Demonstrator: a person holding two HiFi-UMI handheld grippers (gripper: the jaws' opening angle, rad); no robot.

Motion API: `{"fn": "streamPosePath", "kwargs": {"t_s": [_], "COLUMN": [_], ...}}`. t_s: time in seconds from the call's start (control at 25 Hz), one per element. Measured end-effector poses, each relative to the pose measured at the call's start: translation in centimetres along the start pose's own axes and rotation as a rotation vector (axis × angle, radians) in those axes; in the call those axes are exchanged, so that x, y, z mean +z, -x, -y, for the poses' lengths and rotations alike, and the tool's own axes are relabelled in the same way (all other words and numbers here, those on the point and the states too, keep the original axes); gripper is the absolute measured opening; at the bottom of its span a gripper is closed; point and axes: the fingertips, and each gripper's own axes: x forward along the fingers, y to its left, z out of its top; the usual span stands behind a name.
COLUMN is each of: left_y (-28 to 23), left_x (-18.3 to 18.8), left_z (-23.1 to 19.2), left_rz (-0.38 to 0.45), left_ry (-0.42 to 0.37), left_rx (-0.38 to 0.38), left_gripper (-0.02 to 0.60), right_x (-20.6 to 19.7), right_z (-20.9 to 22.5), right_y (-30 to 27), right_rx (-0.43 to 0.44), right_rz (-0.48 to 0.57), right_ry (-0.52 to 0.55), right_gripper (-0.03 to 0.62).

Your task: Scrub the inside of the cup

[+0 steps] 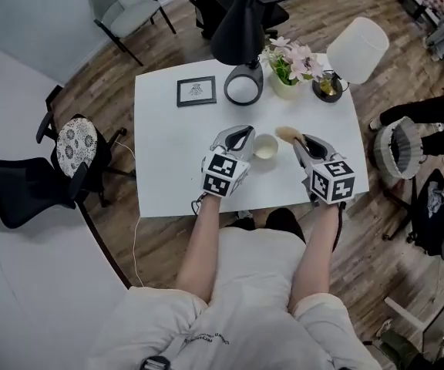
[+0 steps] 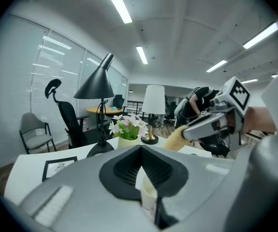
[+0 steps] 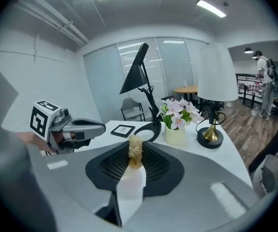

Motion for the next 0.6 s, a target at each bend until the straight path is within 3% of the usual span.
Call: {"fn": "streamPosePath", "kwargs": {"t_s": [0.12, 0.2, 0.4, 0.6], "left_y": [-0.5, -0.4, 0.3, 1.1], "left_x": [-1.6, -3.0, -4.5, -8.7], "left_z": [0.6, 0.9, 0.3, 1.1], "left_rz": [-0.013, -0.057, -0.131, -0.174], "left_ry": [-0.047, -0.066, -0.072, 0.021], "left_rx": [-0.086, -0.096, -0.044, 0.051], "left_gripper": [0.002, 0.002, 0.006, 0.025], "right_x": [0.8, 2.0, 5.3, 5.1], "right_z": [0.0, -0.3, -1.0, -0.5], "right_y": [-2.2, -3.3, -5.5, -6.0], "right_rx": [0.055, 0.099, 0.193, 0.254], "right_rz": [-0.021, -0.026, -0.025, -0.085], "right_ry": [0.057, 0.093, 0.177, 0.290], "right_gripper": [0.101, 0.100, 0.100, 0.100]}}
